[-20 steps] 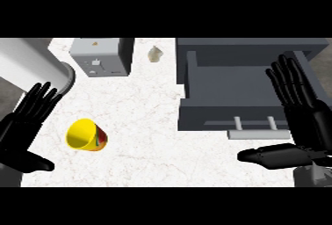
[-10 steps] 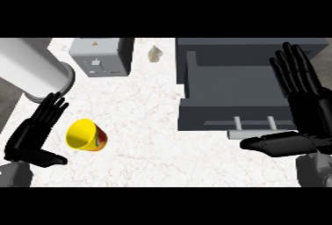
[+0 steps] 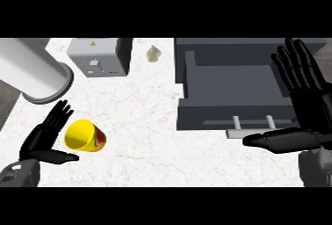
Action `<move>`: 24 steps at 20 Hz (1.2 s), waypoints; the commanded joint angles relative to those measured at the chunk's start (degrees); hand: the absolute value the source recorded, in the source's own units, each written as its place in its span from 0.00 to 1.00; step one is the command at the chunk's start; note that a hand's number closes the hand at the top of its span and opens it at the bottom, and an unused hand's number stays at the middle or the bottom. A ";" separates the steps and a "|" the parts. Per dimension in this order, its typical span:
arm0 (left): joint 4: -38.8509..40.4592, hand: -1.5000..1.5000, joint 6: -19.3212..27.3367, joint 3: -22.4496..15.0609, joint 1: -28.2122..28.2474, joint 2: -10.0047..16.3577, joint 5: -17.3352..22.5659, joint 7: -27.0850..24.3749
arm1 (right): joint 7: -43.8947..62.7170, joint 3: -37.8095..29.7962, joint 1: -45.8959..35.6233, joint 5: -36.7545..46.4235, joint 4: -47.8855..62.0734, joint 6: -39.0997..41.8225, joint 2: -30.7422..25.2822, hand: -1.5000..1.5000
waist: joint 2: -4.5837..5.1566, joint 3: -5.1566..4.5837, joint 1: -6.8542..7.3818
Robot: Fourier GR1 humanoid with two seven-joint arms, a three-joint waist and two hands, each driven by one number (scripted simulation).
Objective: Pick up the cup, place it into the drawer and close the drawer
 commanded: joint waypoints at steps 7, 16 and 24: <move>15.67 0.00 -1.05 -0.24 -5.23 1.15 -4.06 -15.65 | 0.95 -1.31 -2.15 -1.81 1.53 1.38 -1.08 0.00 | 0.33 -0.13 -0.61; 18.12 0.00 1.29 -1.73 -5.36 -1.16 -6.04 -21.81 | -0.76 -0.89 -0.61 -1.00 2.09 1.39 -0.34 0.00 | 0.60 -0.22 -0.97; 19.87 0.00 1.39 -2.54 -7.17 -3.09 -6.96 -22.53 | 0.45 -1.30 -0.60 -1.72 -0.82 1.15 -0.50 0.00 | 0.52 -0.21 -1.14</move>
